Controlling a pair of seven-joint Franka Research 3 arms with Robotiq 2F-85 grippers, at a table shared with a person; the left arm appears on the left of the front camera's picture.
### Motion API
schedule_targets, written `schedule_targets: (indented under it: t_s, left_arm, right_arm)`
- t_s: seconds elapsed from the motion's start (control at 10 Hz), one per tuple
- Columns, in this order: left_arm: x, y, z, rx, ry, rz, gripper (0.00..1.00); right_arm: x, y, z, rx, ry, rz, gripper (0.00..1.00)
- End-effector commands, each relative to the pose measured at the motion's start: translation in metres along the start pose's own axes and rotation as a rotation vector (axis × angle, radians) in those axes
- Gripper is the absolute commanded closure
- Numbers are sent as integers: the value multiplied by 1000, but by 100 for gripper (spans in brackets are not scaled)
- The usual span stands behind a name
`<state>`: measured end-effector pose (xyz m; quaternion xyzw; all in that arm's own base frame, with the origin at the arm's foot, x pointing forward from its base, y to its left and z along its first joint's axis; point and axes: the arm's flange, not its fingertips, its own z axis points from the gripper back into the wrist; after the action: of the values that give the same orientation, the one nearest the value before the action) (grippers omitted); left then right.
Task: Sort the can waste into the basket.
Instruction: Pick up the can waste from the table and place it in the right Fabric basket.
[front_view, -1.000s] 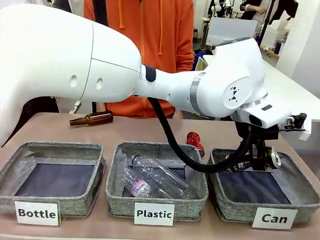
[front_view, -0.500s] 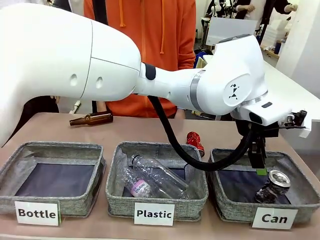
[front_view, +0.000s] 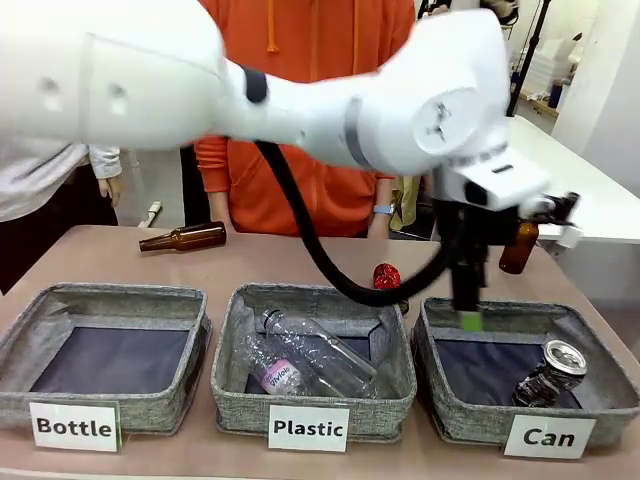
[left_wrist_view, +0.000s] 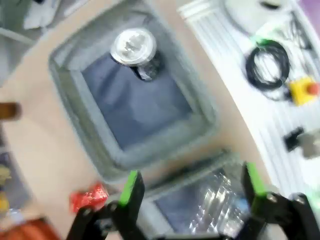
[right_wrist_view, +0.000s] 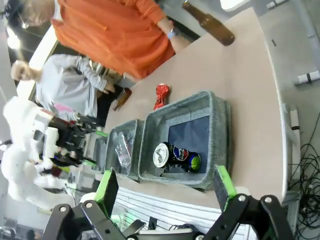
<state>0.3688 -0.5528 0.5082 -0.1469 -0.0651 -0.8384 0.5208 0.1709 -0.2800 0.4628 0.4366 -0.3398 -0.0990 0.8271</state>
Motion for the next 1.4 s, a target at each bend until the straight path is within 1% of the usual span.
schedule_targets:
  t_s: [0.0,0.1,0.2,0.3,0.4,0.5,0.6,0.7,0.8,0.9,1.0,1.1,1.2,1.3]
  left_arm:
    - [-78,-56,54,-125,-75,68,0]
    - [-114,-80,74,-128,-152,148,0]
    - [-150,-103,93,-123,-243,282,0]
    - [-197,-130,109,-117,-369,456,0]
    - [-240,-154,125,-118,-506,571,0]
    - [-286,-178,138,-120,-666,694,0]
    - [-335,-204,149,-90,-807,803,0]
    - [-383,-229,156,-46,-919,910,0]
    - [-438,-258,157,-52,-1049,1052,0]
    - [-479,-286,150,-29,-1145,1120,0]
    - [-514,-314,142,1,-1221,1217,0]
    - [-545,-333,133,-1,-1267,1275,0]
    - [-573,-354,122,7,-1355,1315,0]
    - [-582,-367,115,17,-1440,1322,0]
  right_arm:
    - [32,37,-55,43,86,74,0]
    - [49,59,-84,88,130,119,0]
    - [61,82,-112,110,186,177,0]
    - [69,105,-141,167,280,201,0]
    - [71,125,-170,193,356,184,0]
    - [65,140,-199,229,440,171,0]
    - [57,151,-223,268,501,147,0]
    - [48,157,-242,316,540,106,0]
    - [39,158,-254,397,588,37,0]
    - [33,155,-257,396,584,20,0]
    - [30,148,-252,401,564,-11,0]
    - [34,137,-243,392,524,-37,0]
    - [38,121,-229,379,475,-65,0]
    - [40,107,-218,353,432,-90,0]
